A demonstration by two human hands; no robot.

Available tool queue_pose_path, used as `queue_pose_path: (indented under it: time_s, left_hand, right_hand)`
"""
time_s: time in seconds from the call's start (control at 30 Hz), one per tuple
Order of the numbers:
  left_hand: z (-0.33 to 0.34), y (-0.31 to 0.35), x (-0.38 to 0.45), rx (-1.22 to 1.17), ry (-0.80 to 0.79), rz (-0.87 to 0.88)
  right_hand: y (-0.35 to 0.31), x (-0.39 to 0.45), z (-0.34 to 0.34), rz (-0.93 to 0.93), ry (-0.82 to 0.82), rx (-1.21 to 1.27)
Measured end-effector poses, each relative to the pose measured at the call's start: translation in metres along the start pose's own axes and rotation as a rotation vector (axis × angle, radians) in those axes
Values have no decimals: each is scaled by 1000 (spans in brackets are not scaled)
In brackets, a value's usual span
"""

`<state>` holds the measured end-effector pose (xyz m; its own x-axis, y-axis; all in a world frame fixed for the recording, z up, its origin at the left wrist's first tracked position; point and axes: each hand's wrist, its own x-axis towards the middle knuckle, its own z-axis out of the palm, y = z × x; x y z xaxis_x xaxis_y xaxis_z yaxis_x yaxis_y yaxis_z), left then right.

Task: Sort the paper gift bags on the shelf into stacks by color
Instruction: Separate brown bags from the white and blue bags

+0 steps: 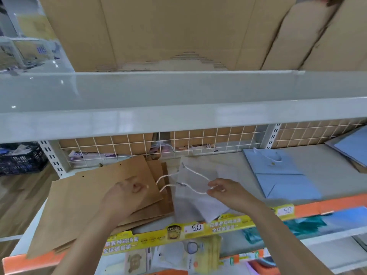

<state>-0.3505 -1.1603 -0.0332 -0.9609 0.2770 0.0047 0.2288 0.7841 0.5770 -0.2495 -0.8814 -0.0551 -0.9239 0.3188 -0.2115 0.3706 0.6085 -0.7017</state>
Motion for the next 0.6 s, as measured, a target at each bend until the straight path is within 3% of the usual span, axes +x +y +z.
queue_pose_path:
  time_s: [0.6]
  left_hand:
    - [167,262,-52,89,-103,160]
  right_hand:
    - [209,-92,-234,98,106,-20]
